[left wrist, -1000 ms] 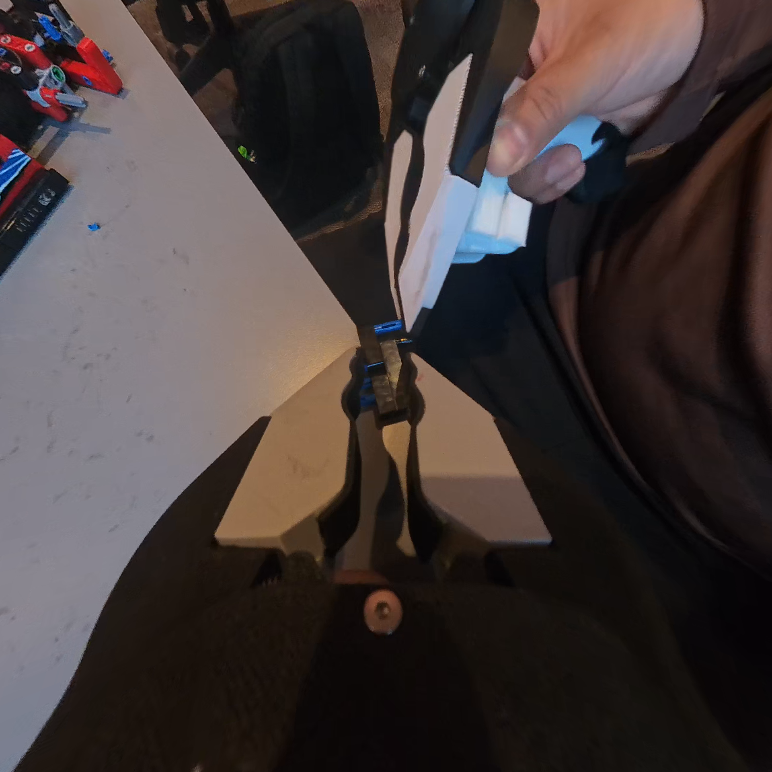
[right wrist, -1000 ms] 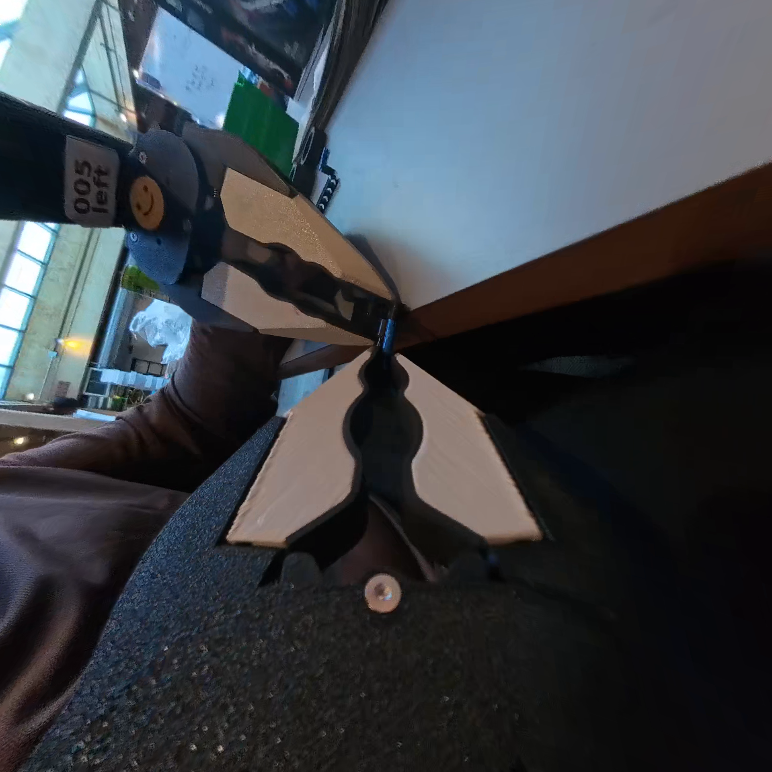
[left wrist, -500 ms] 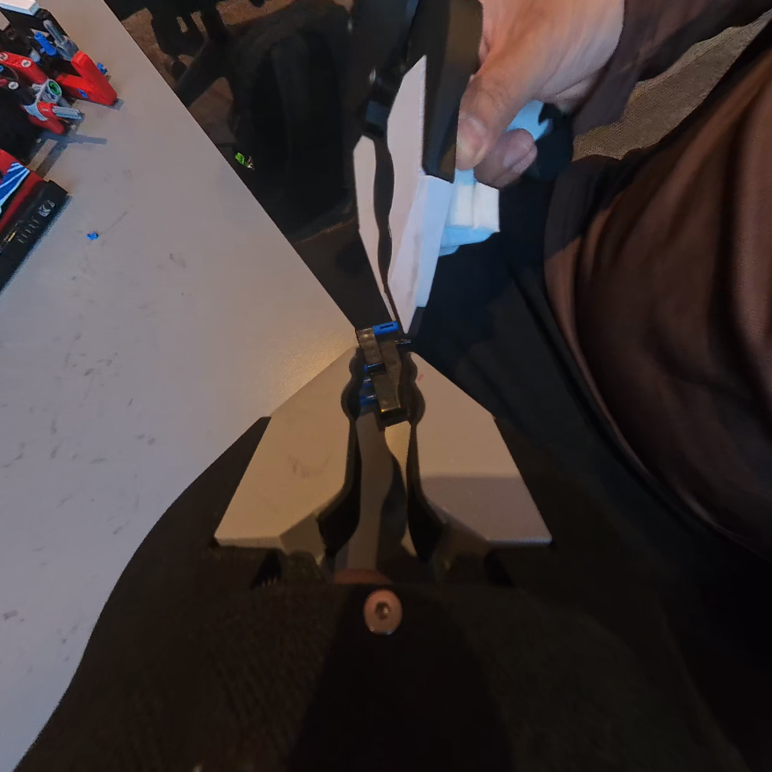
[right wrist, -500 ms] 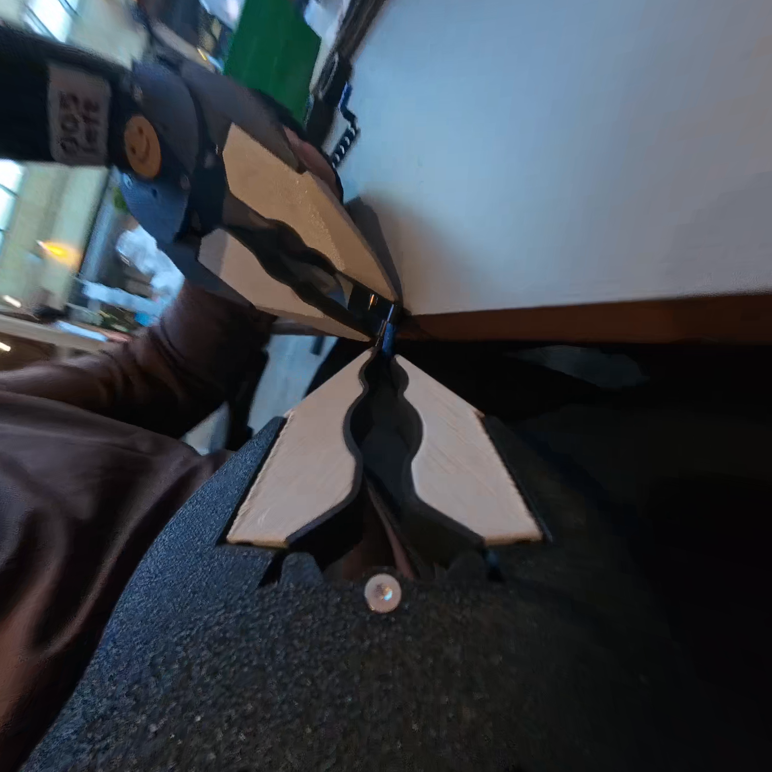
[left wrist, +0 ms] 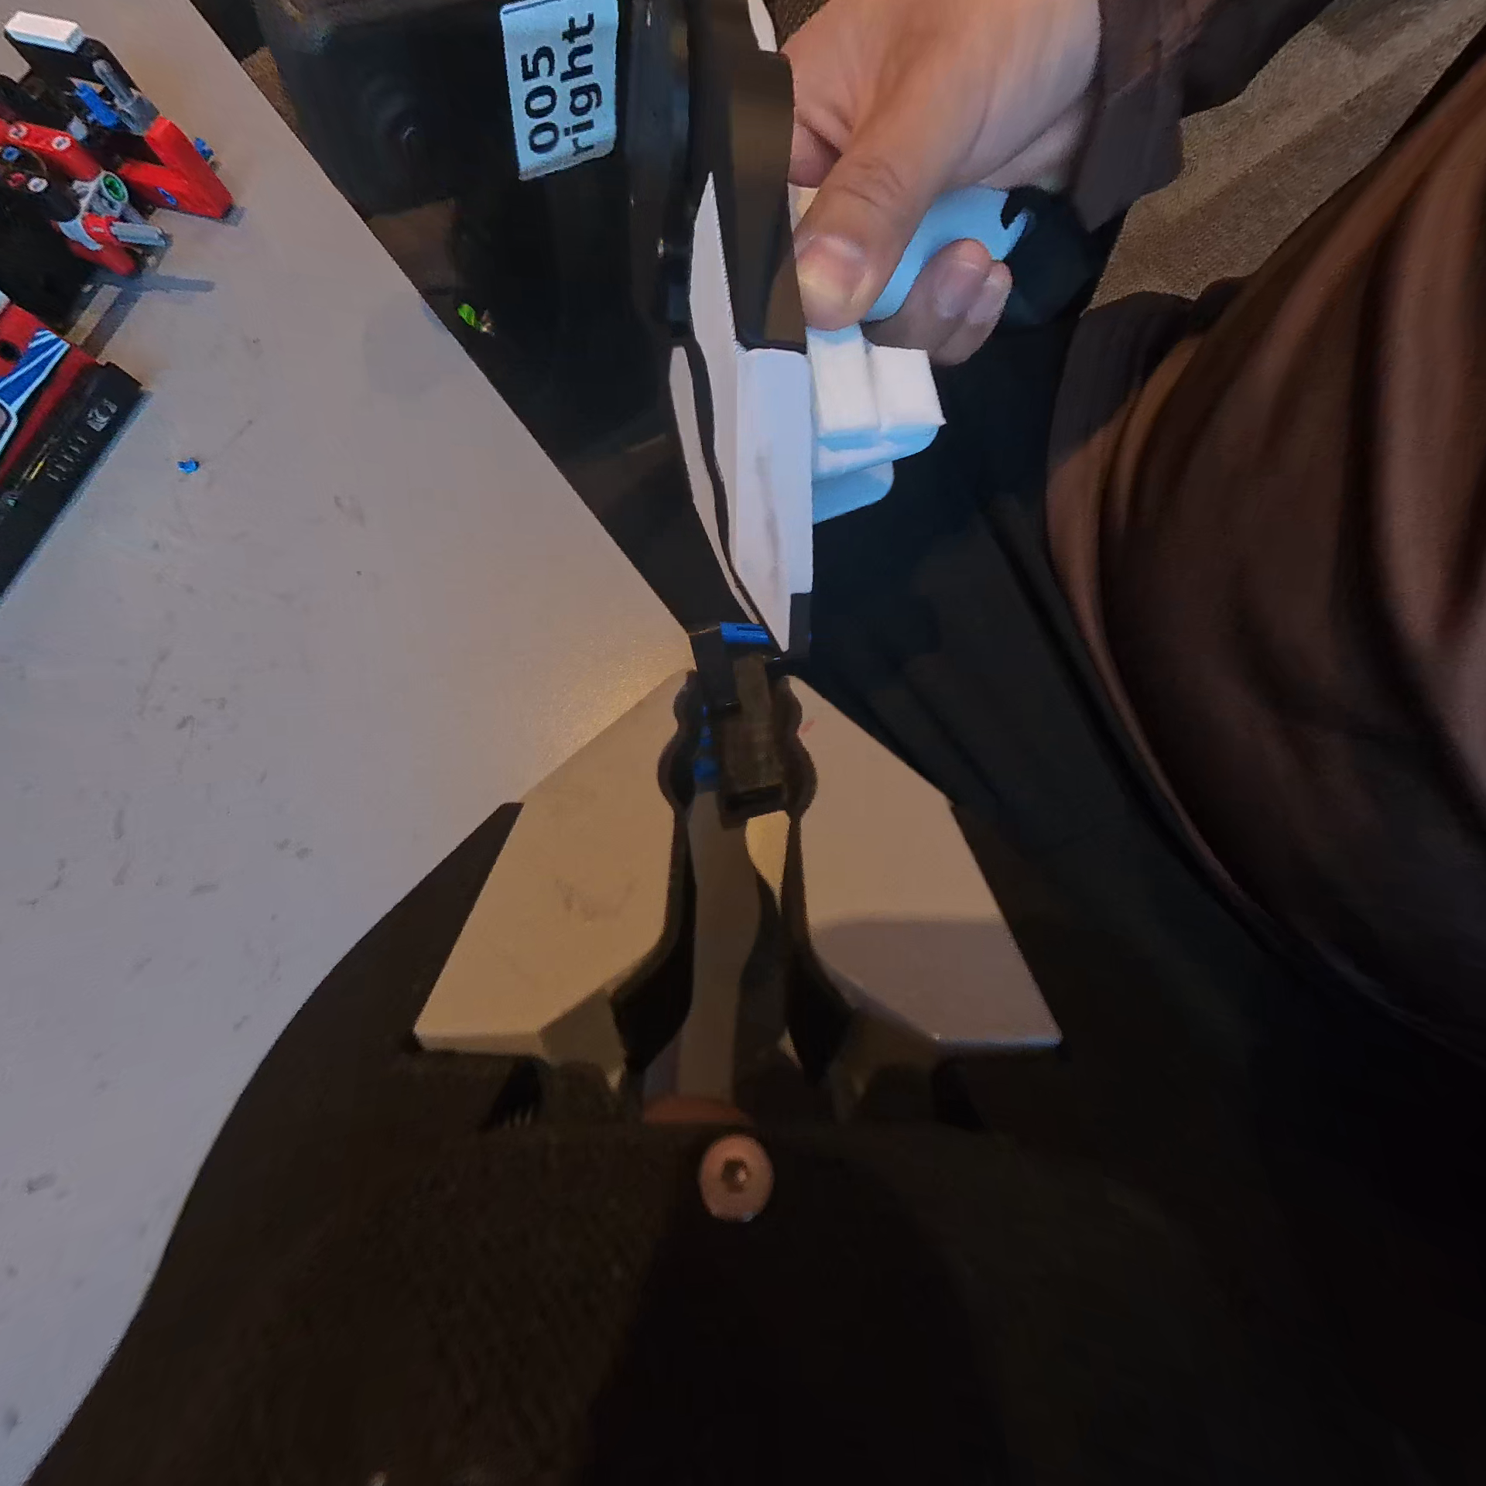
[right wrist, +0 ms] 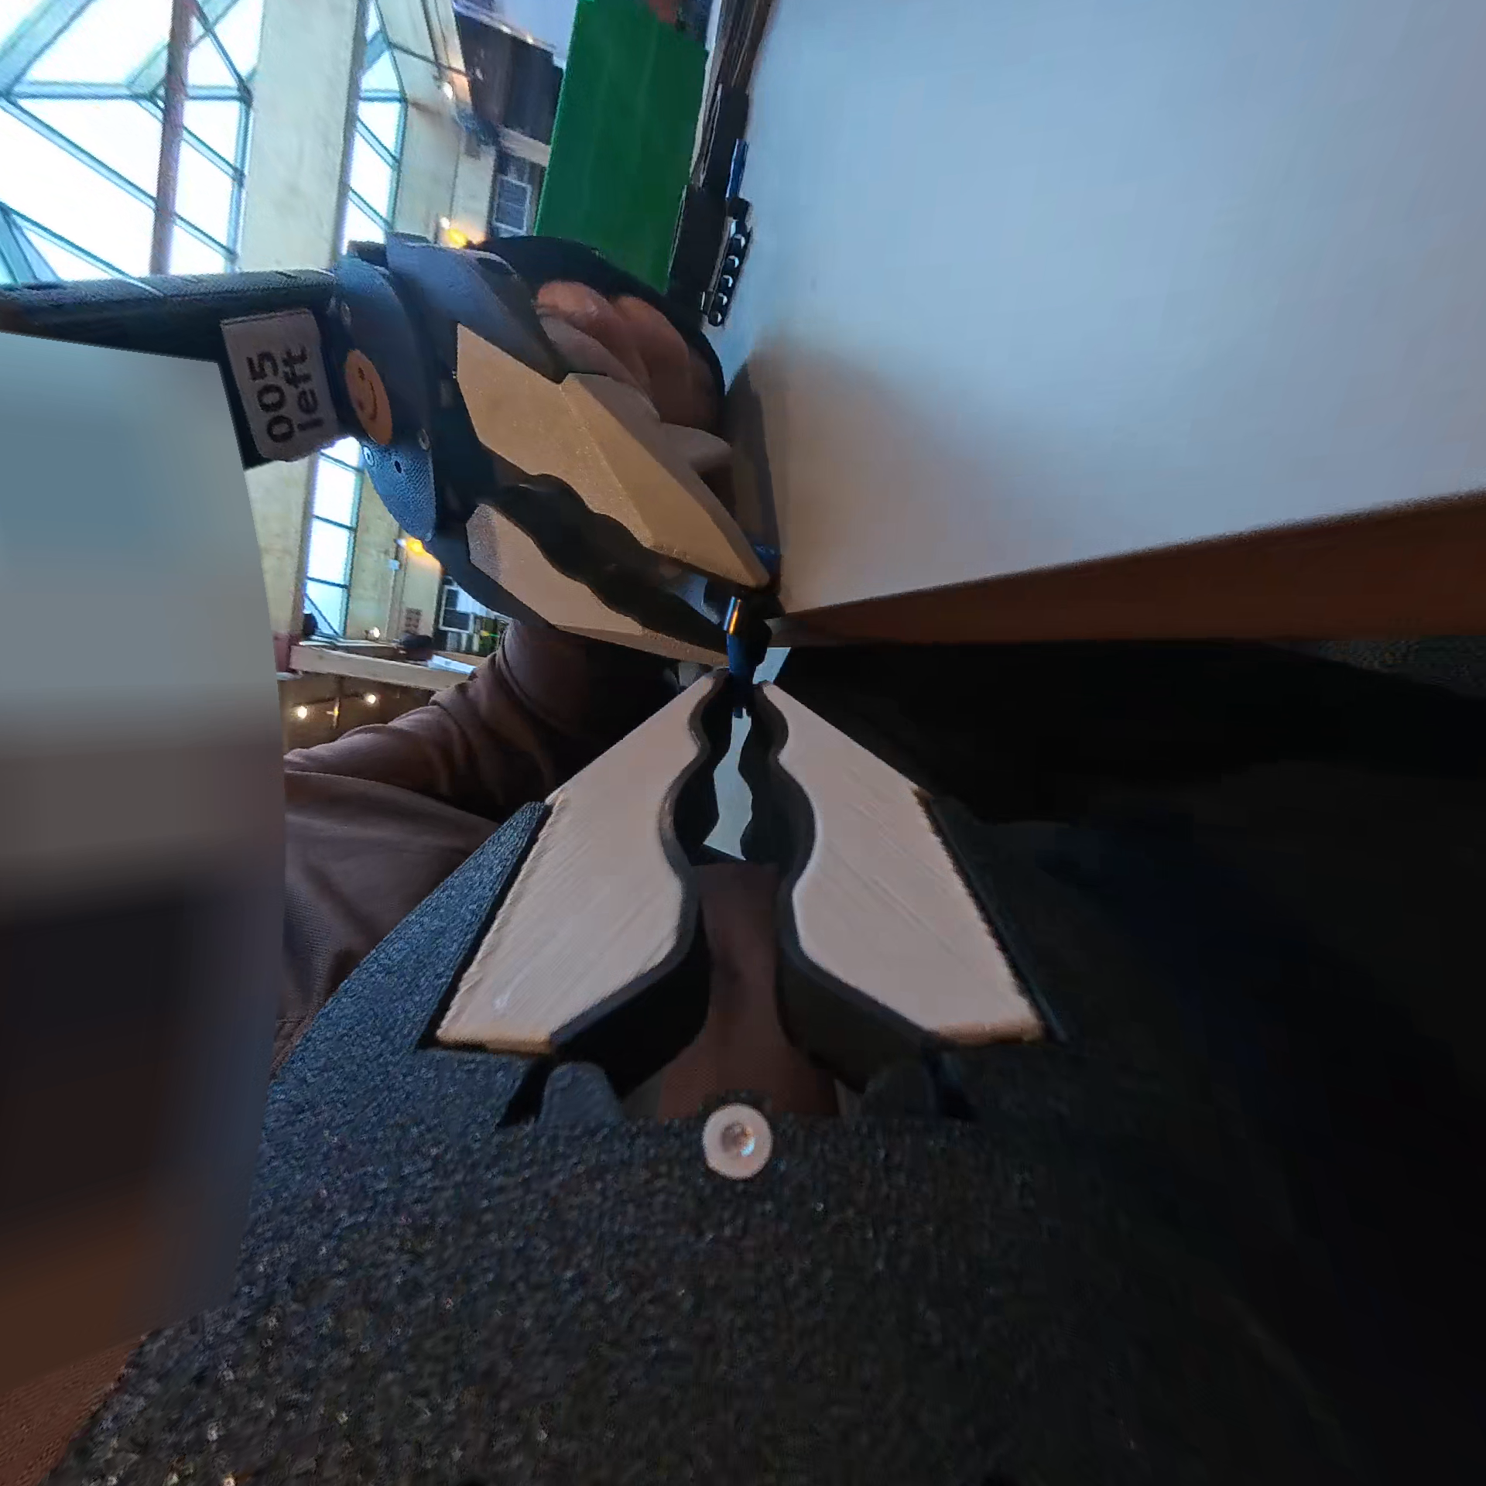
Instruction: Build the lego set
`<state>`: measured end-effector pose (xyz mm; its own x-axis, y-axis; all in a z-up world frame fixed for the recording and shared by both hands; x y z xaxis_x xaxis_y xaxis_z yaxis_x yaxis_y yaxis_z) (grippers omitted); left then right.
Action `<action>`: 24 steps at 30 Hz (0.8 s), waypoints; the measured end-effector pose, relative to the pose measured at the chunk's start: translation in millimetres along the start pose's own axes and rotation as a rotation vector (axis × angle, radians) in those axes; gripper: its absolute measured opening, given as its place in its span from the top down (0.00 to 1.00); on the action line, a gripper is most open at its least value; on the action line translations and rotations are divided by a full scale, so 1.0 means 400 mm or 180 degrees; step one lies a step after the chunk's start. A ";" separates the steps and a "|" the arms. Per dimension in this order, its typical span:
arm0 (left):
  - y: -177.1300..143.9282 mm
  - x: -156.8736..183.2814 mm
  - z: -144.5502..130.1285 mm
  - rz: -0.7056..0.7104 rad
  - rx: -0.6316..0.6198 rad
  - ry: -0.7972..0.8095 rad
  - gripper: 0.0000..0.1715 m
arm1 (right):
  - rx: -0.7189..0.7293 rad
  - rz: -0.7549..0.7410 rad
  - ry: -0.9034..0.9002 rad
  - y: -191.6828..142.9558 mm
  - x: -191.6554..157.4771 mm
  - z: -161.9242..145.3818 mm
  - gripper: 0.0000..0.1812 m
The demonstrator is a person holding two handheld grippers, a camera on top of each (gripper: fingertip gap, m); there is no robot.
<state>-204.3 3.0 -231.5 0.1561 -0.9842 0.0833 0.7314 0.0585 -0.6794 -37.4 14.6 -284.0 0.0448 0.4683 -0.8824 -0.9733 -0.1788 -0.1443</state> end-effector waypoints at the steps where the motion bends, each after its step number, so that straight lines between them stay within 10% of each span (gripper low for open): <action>1: 0.000 0.000 0.000 0.0000 -0.0001 0.0004 0.91 | -0.0021 -0.0021 -0.0013 -0.001 -0.001 0.003 0.99; 24: 0.004 0.009 0.001 0.0285 0.0007 0.0275 0.90 | -0.1244 -0.0841 -0.0280 -0.001 -0.050 0.095 0.99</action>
<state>-202.5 -0.4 -232.0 0.1632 -0.9858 -0.0406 0.7185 0.1470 -0.6798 -46.5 38.2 -249.1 0.2435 0.6101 -0.7540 -0.7728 -0.3477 -0.5309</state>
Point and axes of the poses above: each gripper's, where its closed fingertips meet, y out along the fingers, z out of its top, x = y × z across the jaws, the point moved 10 cm from there along -y, back along the fingers, and after that the axes turned 11 degrees about -y, right-handed, at the moved point
